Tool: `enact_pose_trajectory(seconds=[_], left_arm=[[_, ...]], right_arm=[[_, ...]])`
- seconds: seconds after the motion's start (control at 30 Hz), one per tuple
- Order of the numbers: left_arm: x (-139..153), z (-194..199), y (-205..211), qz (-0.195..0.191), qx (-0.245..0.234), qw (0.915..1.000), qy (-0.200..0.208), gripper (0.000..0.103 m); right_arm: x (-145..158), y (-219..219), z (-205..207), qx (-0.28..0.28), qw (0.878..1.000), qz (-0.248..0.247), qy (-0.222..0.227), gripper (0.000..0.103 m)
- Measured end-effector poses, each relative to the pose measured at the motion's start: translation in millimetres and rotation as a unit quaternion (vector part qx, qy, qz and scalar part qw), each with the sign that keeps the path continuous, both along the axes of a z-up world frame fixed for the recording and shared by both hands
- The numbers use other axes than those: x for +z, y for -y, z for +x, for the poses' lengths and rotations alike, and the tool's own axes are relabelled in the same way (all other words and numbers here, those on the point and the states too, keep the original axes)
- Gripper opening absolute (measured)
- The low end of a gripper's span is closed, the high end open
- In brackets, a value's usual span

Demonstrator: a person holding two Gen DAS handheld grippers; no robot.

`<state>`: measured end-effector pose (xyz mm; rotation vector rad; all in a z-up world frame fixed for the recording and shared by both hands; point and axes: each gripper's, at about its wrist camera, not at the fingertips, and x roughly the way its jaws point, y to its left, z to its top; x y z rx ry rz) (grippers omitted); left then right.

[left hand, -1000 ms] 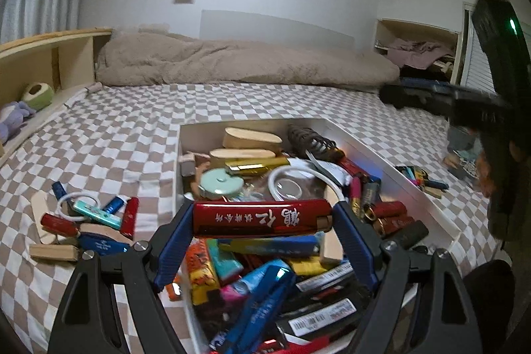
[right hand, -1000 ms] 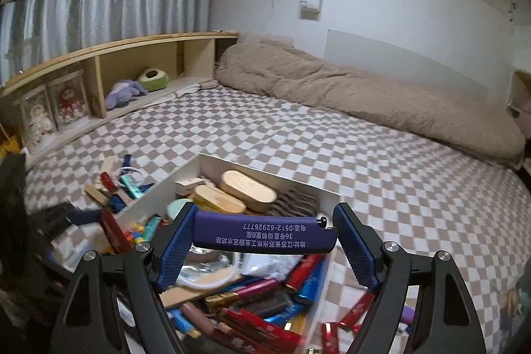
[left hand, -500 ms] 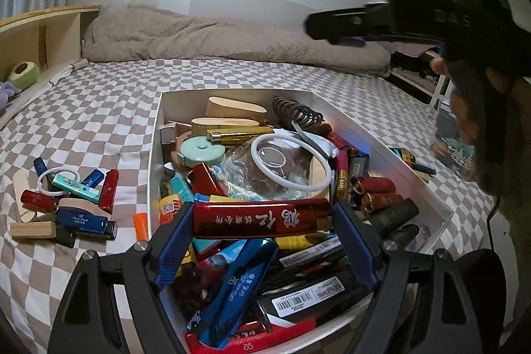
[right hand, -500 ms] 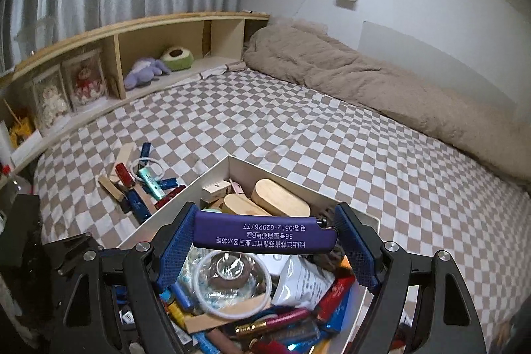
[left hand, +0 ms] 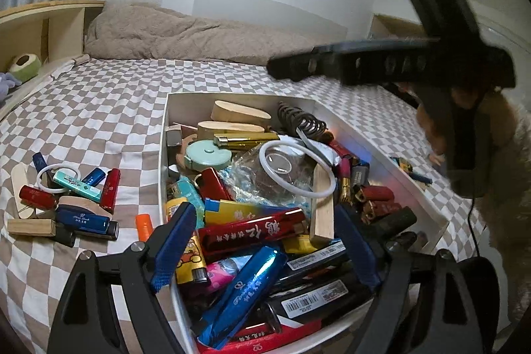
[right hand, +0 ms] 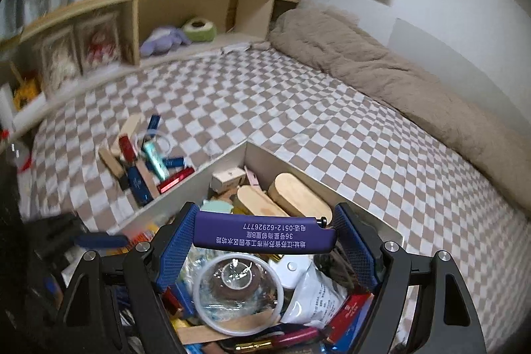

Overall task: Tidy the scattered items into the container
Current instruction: 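Open the right tool dropping the purple lighter into the box while the left tool releases the red lighter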

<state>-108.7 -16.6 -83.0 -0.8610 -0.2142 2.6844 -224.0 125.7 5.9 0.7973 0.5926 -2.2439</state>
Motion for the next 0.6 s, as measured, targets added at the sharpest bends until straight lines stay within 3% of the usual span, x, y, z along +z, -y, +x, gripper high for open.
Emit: enact_pose_trajectory(seconds=[0.1,0.27,0.6], left_arm=[[4.0,3.9,3.6,0.016,-0.002,0.9998,-0.008,0.092],[7.2,7.5,7.9,0.031,-0.005,0.9994,-0.015,0.092],[8.6,8.6,18.9,0.069,-0.008,0.9974,-0.015,0.092]], right_arm=[[-5.6,11.9,-1.7,0.024,0.998,0.050,-0.016,0.082],[-17.3,37.0,-6.6,0.078,0.991,0.112,-0.015,0.082],[-50.0,93.6,-8.4,0.184,0.959,0.214,0.002,0.082]])
